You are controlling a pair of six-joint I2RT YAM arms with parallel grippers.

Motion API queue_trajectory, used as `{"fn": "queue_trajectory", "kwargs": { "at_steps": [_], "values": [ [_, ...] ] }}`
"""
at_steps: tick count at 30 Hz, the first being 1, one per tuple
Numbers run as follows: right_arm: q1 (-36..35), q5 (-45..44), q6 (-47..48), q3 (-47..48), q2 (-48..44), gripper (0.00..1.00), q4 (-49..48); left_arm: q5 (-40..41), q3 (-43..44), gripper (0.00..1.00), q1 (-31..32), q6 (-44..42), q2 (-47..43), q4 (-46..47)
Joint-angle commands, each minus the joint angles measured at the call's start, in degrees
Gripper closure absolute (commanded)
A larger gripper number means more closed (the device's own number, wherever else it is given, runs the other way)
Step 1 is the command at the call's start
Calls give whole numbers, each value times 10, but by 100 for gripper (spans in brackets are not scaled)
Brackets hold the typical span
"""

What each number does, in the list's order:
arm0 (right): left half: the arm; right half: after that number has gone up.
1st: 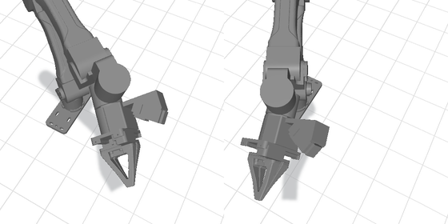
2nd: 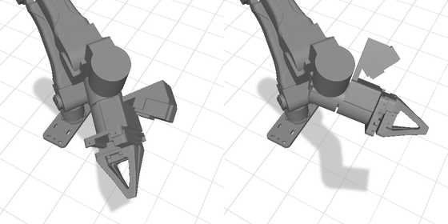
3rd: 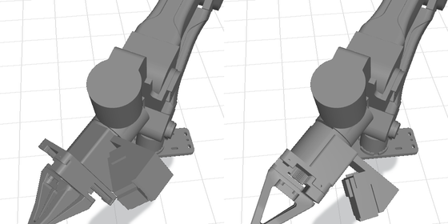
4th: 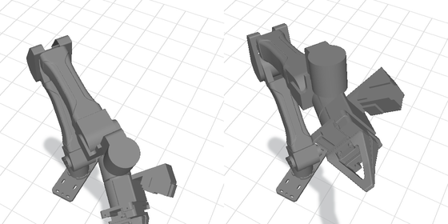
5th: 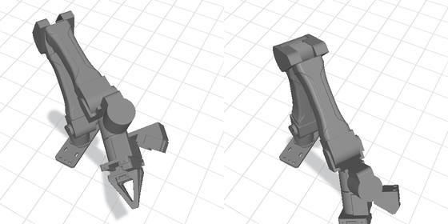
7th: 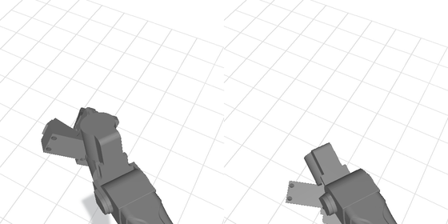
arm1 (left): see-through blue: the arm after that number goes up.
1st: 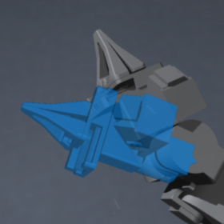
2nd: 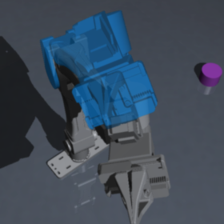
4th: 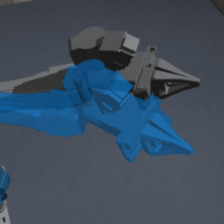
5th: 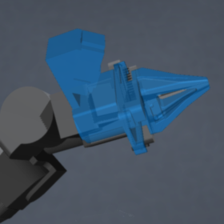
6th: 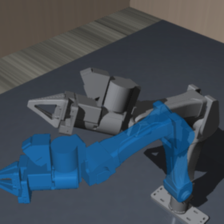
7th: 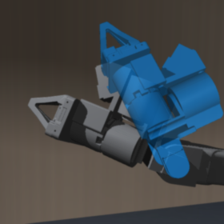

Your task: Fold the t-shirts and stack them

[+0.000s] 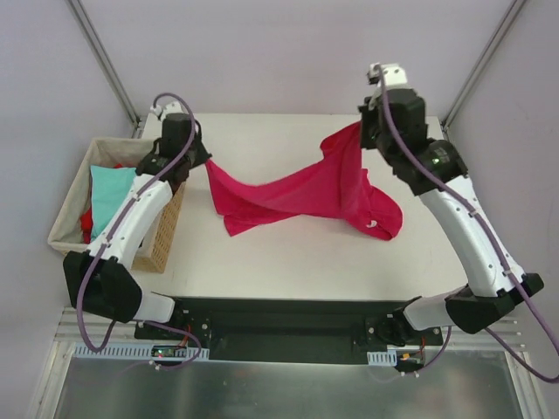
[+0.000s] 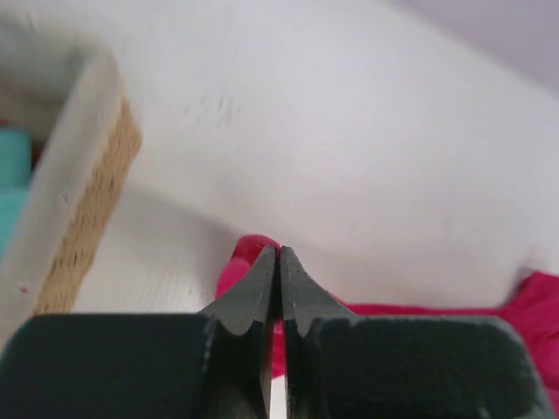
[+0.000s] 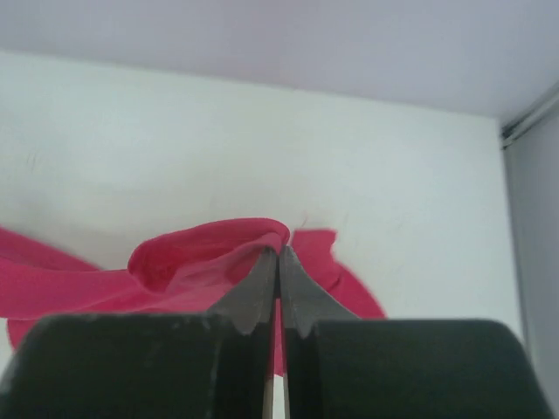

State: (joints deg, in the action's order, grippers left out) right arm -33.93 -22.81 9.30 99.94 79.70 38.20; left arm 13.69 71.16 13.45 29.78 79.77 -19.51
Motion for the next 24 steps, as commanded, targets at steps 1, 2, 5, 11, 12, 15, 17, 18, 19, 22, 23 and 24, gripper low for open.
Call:
{"fn": "queue_trajectory", "kwargs": {
  "at_steps": [1,2,5,11,12,15,17,18,19,22,23,24],
  "values": [
    [75,14,99,96,-2,99,-31,3,149,100,-2,-89,-39,14],
    [101,25,105,126,-4,99,-38,4,172,100,-2,-97,-36,14],
    [134,63,126,149,-20,99,-85,7,259,100,-2,-126,-21,14],
    [177,177,133,185,-19,99,-125,35,376,100,-2,-147,1,12],
    [178,187,132,204,-17,99,-123,37,386,100,-2,-148,4,12],
    [183,222,118,220,-17,99,-122,46,413,100,-2,-156,8,12],
    [189,253,113,236,-17,99,-122,49,420,100,-2,-161,2,12],
    [194,291,96,240,-17,99,-122,55,420,100,-2,-157,-1,12],
    [201,320,83,244,-18,99,-128,55,419,100,-2,-156,-4,11],
    [255,445,-9,236,-19,99,-161,60,409,100,-2,-152,-15,11],
    [265,474,-28,235,-17,99,-170,63,406,100,-2,-151,-17,11],
    [277,539,-43,234,-11,99,-178,66,399,100,-1,-149,-18,9]
  ]
}}
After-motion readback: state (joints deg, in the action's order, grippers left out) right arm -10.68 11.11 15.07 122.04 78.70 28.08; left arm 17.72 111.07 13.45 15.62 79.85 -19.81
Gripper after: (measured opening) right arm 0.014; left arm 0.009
